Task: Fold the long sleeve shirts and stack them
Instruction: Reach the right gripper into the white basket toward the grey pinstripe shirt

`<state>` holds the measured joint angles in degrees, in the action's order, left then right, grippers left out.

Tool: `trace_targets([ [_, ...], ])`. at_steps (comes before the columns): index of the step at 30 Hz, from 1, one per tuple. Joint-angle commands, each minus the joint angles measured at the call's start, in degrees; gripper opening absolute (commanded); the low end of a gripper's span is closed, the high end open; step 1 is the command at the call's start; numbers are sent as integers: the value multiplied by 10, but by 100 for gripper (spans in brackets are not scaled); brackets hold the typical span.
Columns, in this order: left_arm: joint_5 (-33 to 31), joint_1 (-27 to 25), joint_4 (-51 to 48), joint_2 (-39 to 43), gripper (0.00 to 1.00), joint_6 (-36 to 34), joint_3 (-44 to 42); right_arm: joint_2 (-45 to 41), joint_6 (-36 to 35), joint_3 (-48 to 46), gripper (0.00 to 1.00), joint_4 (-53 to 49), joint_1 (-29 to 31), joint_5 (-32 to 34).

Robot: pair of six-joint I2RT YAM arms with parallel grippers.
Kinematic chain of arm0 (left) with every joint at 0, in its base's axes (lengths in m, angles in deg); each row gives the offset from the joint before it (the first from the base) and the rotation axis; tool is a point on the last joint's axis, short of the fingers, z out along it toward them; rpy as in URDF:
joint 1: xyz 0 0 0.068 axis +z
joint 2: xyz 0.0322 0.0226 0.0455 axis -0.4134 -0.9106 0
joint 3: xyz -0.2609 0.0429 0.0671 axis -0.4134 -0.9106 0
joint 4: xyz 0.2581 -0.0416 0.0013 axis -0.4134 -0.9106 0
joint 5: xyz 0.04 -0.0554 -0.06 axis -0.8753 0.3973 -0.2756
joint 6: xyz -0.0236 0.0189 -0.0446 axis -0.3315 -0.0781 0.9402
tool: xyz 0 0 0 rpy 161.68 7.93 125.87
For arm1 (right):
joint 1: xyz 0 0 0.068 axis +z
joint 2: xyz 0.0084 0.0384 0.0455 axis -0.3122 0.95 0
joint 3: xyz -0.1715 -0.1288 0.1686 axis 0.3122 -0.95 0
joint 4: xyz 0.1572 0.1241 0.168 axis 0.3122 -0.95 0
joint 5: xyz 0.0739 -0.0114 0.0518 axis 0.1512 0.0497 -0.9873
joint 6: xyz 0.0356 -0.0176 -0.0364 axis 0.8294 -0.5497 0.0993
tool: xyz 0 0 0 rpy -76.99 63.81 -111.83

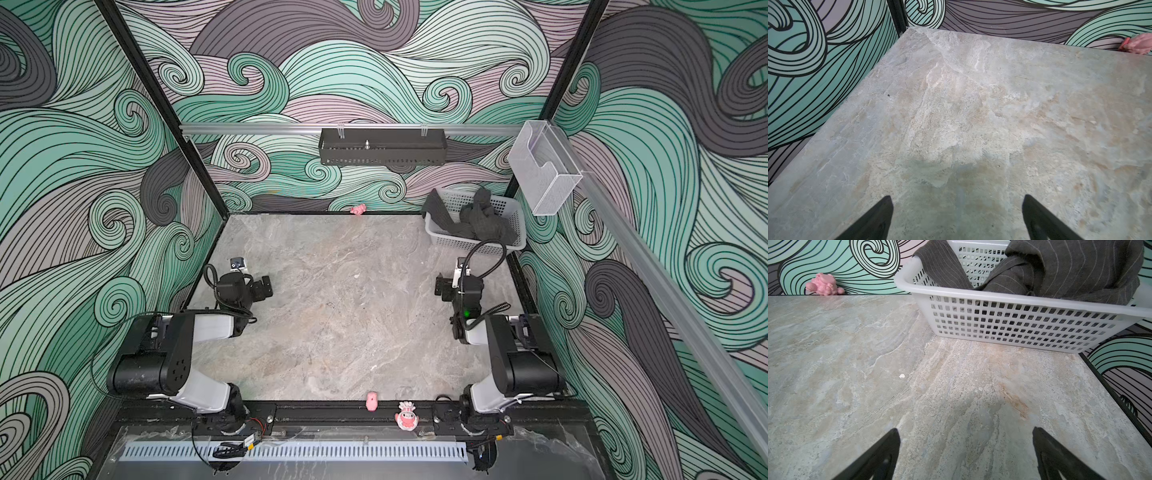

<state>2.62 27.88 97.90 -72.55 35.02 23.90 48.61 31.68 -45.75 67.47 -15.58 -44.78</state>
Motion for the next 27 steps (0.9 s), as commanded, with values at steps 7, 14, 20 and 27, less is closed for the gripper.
trace_targets([
  [7,2,-3,13,1,99,-5,12,-2,-2,10,99,2,-2,-5],
  [14,1,-3,12,1,99,-4,13,-2,0,11,99,2,-2,-5],
  [20,1,-3,10,1,99,-4,14,-1,1,12,99,0,-5,-9],
  [27,-87,-22,-184,100,83,23,96,-145,72,99,90,-278,20,118],
])
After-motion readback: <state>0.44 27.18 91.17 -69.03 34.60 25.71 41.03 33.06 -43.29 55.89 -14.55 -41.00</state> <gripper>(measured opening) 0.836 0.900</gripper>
